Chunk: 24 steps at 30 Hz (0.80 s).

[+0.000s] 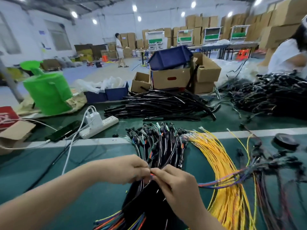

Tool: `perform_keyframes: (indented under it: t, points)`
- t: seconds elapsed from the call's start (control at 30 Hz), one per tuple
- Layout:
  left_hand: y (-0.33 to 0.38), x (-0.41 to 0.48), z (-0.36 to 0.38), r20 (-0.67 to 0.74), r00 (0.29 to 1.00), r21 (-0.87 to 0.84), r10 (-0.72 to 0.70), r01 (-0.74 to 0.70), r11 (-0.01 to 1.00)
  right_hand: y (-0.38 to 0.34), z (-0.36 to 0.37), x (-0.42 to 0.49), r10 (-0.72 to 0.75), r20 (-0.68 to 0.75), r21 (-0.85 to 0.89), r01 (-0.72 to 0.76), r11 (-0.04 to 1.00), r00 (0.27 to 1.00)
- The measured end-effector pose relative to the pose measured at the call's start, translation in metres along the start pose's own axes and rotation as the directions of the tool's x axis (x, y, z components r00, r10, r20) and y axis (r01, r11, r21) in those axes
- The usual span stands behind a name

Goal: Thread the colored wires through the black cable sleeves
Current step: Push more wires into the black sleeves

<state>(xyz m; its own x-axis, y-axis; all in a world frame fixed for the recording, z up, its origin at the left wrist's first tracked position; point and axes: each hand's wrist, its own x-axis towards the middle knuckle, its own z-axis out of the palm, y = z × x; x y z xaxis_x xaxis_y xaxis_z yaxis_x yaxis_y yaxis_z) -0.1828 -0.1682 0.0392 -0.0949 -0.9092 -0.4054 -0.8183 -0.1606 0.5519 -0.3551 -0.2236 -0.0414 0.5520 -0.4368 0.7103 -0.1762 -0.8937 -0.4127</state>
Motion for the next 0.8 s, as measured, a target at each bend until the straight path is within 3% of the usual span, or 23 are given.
perform_keyframes:
  t: [0.07, 0.13, 0.2, 0.27, 0.33, 0.47, 0.6, 0.8]
  points:
    - [0.006, 0.014, -0.012, 0.064, 0.997, -0.013, -0.042, 0.043, 0.999, 0.004, 0.001, -0.003, 0.067, -0.05, 0.003, -0.067, 0.998, 0.996]
    - [0.005, 0.038, -0.035, -0.017, 0.997, 0.068, -0.078, 0.079, 0.995, 0.006, 0.005, -0.004, 0.095, -0.092, -0.009, -0.096, 0.995, 0.991]
    - [-0.002, 0.071, -0.067, -0.282, 0.957, 0.128, -0.063, 0.102, 0.987, 0.008, 0.01, -0.003, 0.088, -0.115, -0.027, -0.091, 0.995, 0.989]
    - [-0.019, 0.115, -0.099, -0.568, 0.821, 0.164, -0.052, 0.175, 0.971, 0.01, 0.015, 0.002, 0.078, -0.118, -0.06, -0.086, 0.994, 0.99]
    - [-0.045, 0.16, -0.118, -0.684, 0.723, 0.152, -0.098, 0.273, 0.95, 0.013, 0.017, 0.005, 0.088, -0.114, -0.099, -0.099, 0.99, 0.99]
    - [-0.091, 0.217, -0.13, -0.629, 0.74, 0.168, -0.239, 0.43, 0.887, 0.016, 0.023, 0.002, 0.081, -0.082, -0.082, -0.088, 0.993, 0.993]
    - [-0.11, 0.249, -0.133, -0.524, 0.811, 0.258, -0.259, 0.442, 0.859, 0.023, 0.023, 0.002, 0.102, 0.012, -0.13, -0.099, 0.987, 0.995]
    - [-0.118, 0.263, -0.135, -0.606, 0.765, 0.242, -0.217, 0.437, 0.866, 0.03, 0.021, 0.0, 0.123, 0.082, -0.161, -0.109, 0.981, 0.989]
